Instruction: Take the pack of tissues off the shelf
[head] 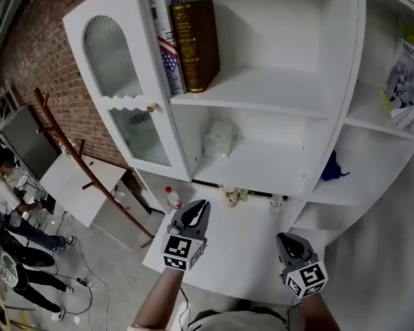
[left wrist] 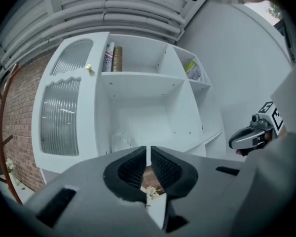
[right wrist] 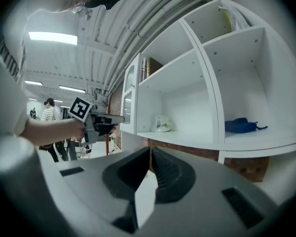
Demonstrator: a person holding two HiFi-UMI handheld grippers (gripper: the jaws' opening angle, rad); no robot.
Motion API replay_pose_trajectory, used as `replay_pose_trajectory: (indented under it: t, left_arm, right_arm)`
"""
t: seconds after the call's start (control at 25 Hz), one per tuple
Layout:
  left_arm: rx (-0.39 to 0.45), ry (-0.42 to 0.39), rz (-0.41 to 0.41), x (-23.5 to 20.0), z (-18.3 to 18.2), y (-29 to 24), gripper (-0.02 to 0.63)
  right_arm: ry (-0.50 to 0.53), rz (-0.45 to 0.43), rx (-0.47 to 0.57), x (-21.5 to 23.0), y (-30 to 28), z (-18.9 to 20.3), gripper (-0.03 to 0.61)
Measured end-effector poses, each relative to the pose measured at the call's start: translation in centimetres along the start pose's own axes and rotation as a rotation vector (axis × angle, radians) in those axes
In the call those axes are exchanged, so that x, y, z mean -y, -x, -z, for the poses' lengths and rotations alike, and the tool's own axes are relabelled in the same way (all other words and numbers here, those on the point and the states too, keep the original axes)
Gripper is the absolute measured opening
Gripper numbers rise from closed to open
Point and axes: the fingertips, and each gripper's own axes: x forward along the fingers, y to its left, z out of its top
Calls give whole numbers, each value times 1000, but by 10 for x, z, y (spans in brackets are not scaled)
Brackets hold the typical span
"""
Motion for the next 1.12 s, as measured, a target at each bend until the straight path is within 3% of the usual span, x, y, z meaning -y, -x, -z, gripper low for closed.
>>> replay_pose_trajectory:
  t: [0.48, 0.76, 0.84, 1.12]
  left_arm:
    - [-99, 5, -69, -30, -13, -76, 28]
    - [-153, -21, -29, -41, -11, -117, 41]
    - [-185, -24, -16, -43, -8, -129, 93]
    - [-323, -44, -18, -63, 12, -168, 103]
  right_arm:
    - [-29, 8, 3, 33, 1, 7, 34]
    - [-36, 53, 10, 41, -4, 7, 34]
    - [-44, 69, 15, 44, -6, 6, 34]
    - [-43, 91, 33, 46, -18, -1, 34]
